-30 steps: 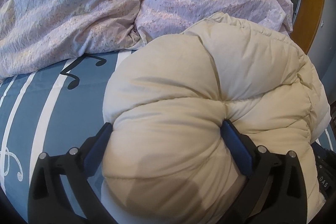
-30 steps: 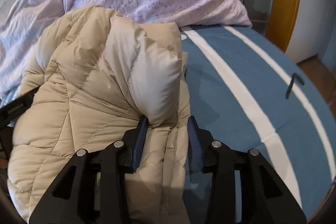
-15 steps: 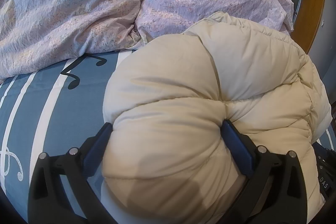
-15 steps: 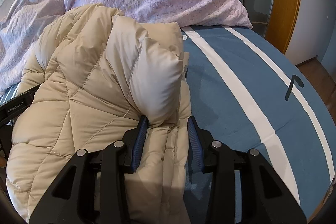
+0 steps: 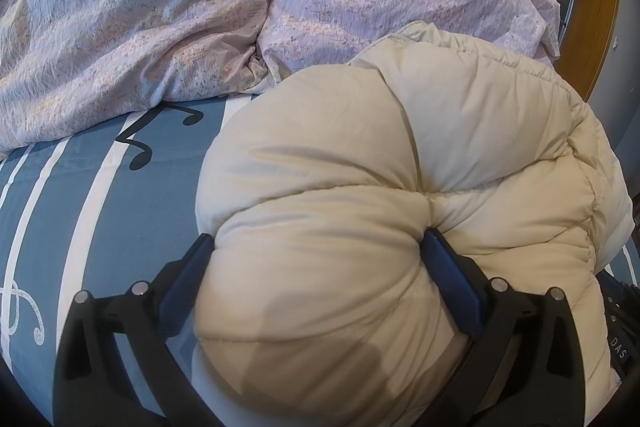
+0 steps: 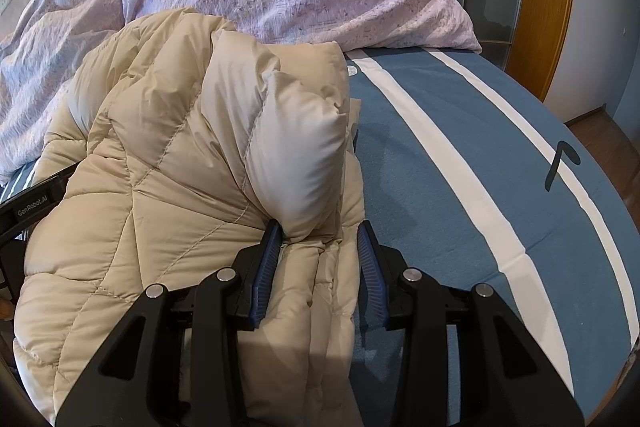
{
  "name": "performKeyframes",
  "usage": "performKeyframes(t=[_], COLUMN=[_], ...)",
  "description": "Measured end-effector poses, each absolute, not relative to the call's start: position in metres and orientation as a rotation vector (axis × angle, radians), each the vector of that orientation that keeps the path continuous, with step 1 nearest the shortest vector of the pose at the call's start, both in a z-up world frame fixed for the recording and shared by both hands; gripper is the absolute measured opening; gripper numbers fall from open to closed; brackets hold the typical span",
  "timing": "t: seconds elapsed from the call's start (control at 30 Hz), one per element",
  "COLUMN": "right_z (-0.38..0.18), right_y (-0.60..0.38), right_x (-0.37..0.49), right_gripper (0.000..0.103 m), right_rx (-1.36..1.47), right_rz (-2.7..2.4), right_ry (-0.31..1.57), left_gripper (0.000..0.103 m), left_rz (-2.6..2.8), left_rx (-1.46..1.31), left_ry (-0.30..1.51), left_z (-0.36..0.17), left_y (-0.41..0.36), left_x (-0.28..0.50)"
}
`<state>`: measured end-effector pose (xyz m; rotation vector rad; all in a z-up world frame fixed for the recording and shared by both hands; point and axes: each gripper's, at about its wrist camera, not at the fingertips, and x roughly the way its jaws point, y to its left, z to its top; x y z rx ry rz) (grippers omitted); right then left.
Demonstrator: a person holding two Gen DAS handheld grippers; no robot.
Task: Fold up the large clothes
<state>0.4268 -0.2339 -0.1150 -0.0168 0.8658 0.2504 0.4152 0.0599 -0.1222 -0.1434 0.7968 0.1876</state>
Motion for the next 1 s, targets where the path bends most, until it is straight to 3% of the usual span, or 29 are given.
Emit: performKeyframes(t=[0.7,0.8,1.0], right_z=[-0.117,-0.112,-0.099], right_y=[-0.235,-0.24,-0.28], right_x=[0.428,0.428,0.432], right_gripper=[0.042,0.055,0.064], right_rx=[-0.004,-0.008,0.261], right_rz=[0.261,0.273,0.37], right_ry=[0.868,0.876,0.944], left_gripper=[0.101,0.101,0.1], left_rz=[0.168,0.147,0.092], left_rx=[-0.182,-0.234,-0.34], left_ry=[0.802,0.831,0.842], left_z=[-0.124,-0.119,-0.1], left_y=[0.064,0.072,0.097], left_x=[0.414,0.403,0.351])
